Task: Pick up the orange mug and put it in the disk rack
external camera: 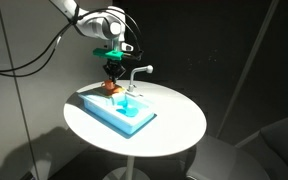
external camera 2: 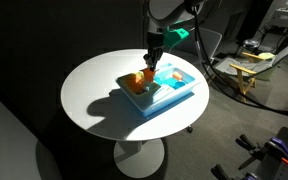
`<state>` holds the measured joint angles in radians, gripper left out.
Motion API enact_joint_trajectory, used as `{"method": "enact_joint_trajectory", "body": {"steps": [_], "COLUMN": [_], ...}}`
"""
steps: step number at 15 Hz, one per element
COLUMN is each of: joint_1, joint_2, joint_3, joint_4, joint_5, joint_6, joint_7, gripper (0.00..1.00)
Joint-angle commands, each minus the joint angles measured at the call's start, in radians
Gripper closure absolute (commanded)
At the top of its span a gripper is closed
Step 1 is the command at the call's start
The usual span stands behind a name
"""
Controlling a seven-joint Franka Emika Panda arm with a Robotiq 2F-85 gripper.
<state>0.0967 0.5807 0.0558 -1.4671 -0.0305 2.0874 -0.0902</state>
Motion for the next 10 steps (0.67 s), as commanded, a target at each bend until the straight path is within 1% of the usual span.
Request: {"method": "enact_joint_trajectory", "body": {"steps": [1,5,6,7,8,9,10], "joint_1": [0.001,0.0,0.0,-0.001,-0.002,-0.002,-0.004], "joint_2": [0.03,0.037,0.037,0.036,0.034,0.033,0.03], "joint_3": [0.004,0.009,0.009,0.01,0.01,0.01,0.01], "joint_4": [0.065,0.076,0.076,0.074,0.072,0.069,0.066], "joint_5": [-0.019,-0.014,-0.013,-0.012,-0.012,-0.011,-0.011], "joint_6": [-0.051,-0.057,-0.056,-0.056,-0.055,-0.054,-0.053], "joint_7": [-0.021,-0.034,-0.036,-0.038,-0.04,-0.042,-0.044], "gripper": [0.99,0.98,0.7,0.68,0.63,0.54,0.47]}}
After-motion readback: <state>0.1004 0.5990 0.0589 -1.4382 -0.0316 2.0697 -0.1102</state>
